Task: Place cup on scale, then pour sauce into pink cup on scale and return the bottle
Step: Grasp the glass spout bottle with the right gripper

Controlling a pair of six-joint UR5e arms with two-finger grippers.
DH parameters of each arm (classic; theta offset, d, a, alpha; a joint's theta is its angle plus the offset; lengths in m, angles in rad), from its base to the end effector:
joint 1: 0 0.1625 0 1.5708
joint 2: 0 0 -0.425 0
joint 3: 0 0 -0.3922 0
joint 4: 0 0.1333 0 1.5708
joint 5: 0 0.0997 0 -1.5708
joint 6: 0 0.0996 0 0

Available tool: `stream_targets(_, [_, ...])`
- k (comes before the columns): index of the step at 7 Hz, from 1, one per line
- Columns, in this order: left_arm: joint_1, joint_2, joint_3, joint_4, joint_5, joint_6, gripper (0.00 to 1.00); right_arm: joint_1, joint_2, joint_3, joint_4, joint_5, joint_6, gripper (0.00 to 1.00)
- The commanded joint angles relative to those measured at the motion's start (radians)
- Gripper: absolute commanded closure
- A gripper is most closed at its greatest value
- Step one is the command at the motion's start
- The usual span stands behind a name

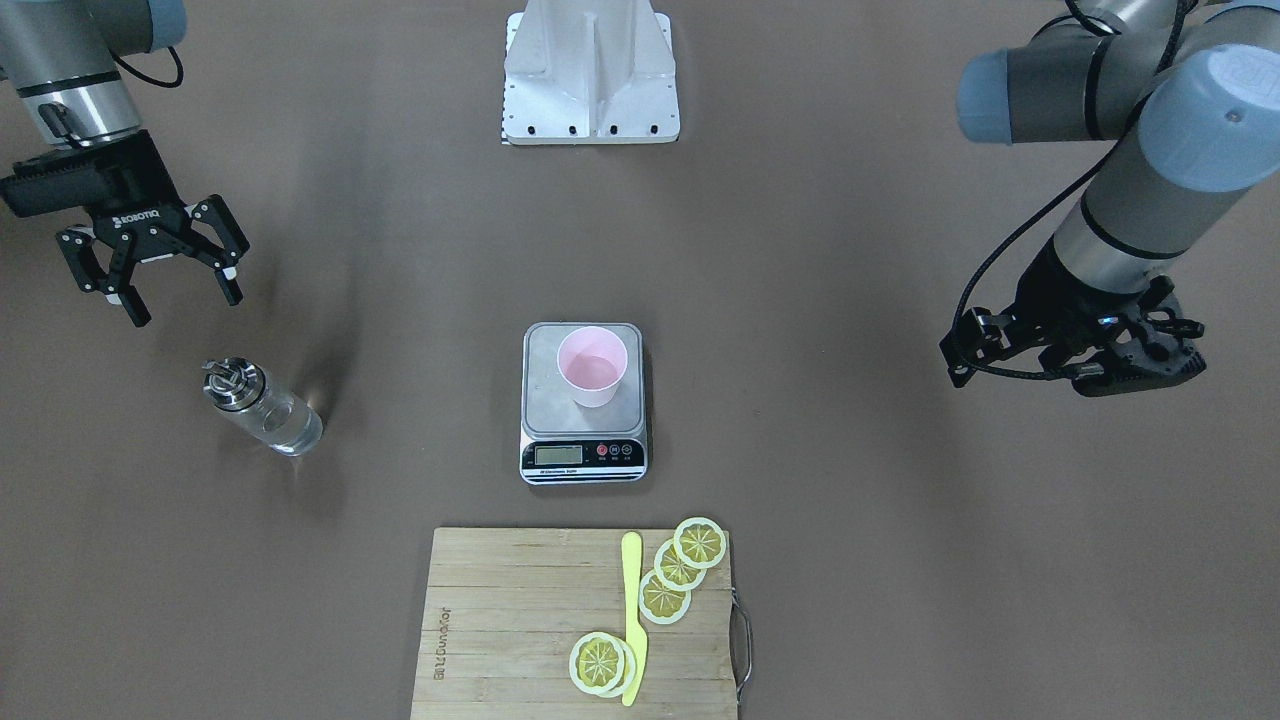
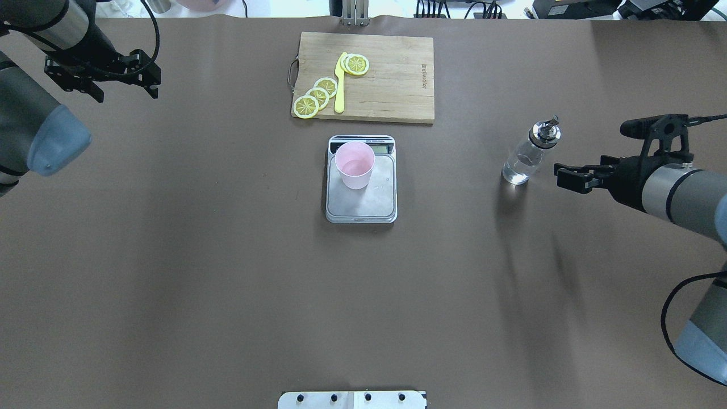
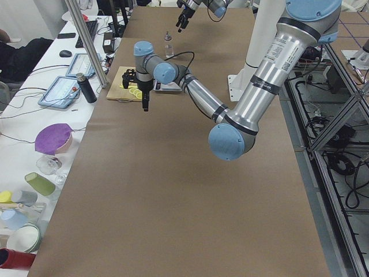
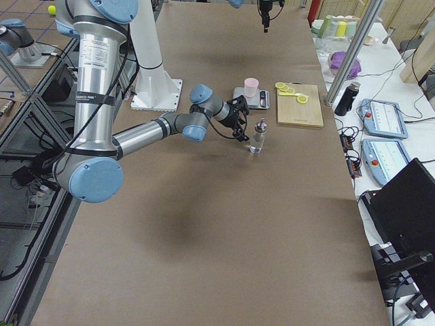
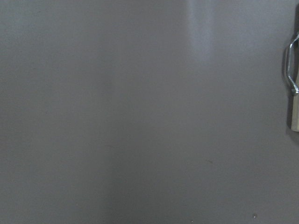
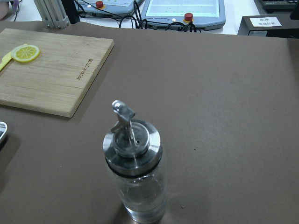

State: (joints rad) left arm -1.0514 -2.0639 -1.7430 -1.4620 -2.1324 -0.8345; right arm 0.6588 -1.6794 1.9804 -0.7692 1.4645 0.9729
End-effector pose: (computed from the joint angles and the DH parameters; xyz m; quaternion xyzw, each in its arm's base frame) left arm 0.2475 -0.5945 0.3137 0.0388 0.3730 -0.0698 0.9244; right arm -0.2771 -0.3965 0.4244 0.3441 -0.3965 0.0537 0.8494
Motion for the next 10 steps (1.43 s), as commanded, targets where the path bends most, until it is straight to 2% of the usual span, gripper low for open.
stream_targets(1, [-0.001,0.001,0.007,0.000,0.005,0.003,0.01,-0.082,0.061,-0.087,0.018,-0.151,0.064,0.00])
stream_targets(2, [-0.001,0.001,0.010,0.000,0.005,0.003,0.01,-0.106,0.093,-0.121,0.018,-0.200,0.076,0.00])
stream_targets(7, [0.002,0.002,0.017,0.000,0.005,0.000,0.01,-0.133,0.185,-0.253,0.019,-0.315,0.064,0.00])
stream_targets(10, [0.005,0.001,0.028,0.000,0.005,-0.005,0.01,-0.134,0.221,-0.313,0.019,-0.328,0.061,0.00])
